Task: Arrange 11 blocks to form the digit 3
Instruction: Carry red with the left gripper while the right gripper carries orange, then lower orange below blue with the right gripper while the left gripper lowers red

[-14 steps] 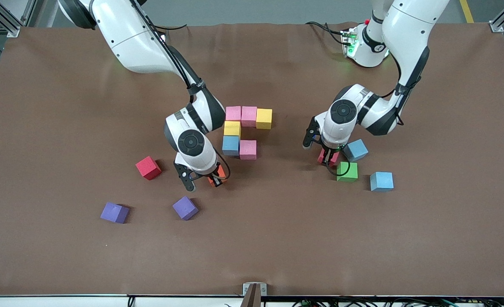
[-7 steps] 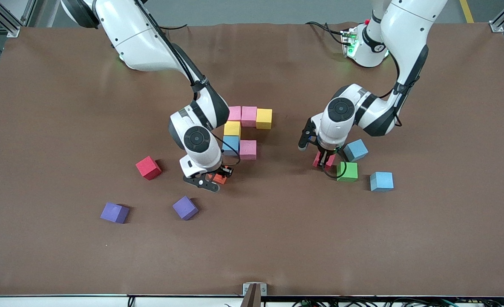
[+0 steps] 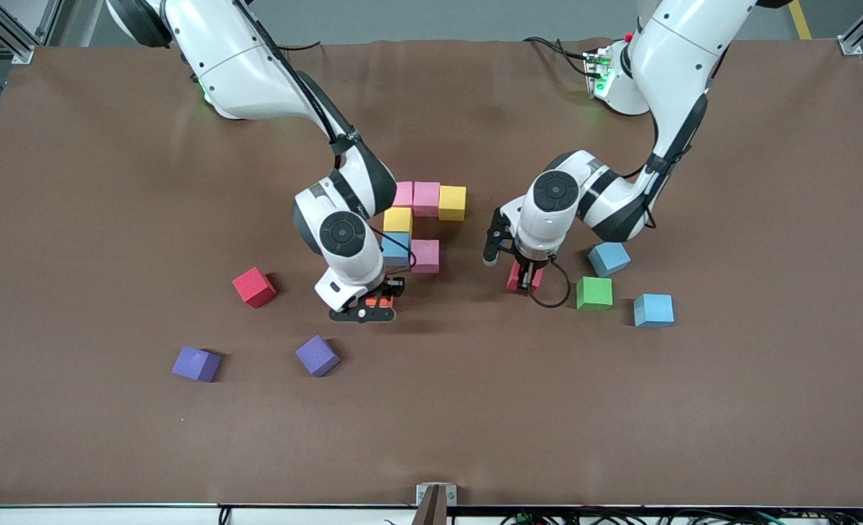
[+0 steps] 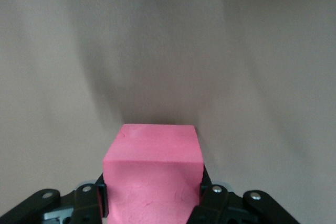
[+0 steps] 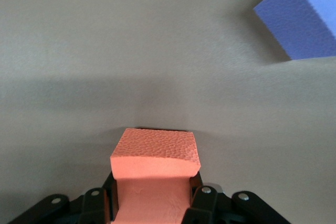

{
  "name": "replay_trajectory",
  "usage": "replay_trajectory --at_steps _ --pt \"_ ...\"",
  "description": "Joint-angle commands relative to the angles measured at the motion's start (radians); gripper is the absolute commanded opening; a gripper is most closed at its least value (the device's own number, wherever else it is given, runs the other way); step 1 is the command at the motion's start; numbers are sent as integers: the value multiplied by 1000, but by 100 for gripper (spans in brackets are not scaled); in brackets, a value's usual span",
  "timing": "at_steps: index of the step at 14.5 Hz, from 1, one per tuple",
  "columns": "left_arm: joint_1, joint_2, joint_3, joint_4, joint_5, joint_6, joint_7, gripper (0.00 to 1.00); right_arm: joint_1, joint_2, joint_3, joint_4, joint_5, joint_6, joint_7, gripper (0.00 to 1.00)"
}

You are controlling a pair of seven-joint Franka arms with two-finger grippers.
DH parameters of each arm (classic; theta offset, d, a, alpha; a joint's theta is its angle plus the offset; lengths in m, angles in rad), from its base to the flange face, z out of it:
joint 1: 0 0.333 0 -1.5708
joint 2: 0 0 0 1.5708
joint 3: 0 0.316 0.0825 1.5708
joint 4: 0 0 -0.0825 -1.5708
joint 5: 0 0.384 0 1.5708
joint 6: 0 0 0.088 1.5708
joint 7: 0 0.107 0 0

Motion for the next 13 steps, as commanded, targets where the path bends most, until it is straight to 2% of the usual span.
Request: replay_trajectory --at_steps 1,6,13 --pt "-10 24 -23 39 -3 2 -108 24 25 -1 -4 3 -12 -4 -2 3" --pt "-94 104 -19 159 2 -92 -264 24 40 2 -5 -2 -12 -4 31 3" --pt "-136 122 -17 185 -3 -100 -350 24 48 2 -4 -19 -9 -11 57 3"
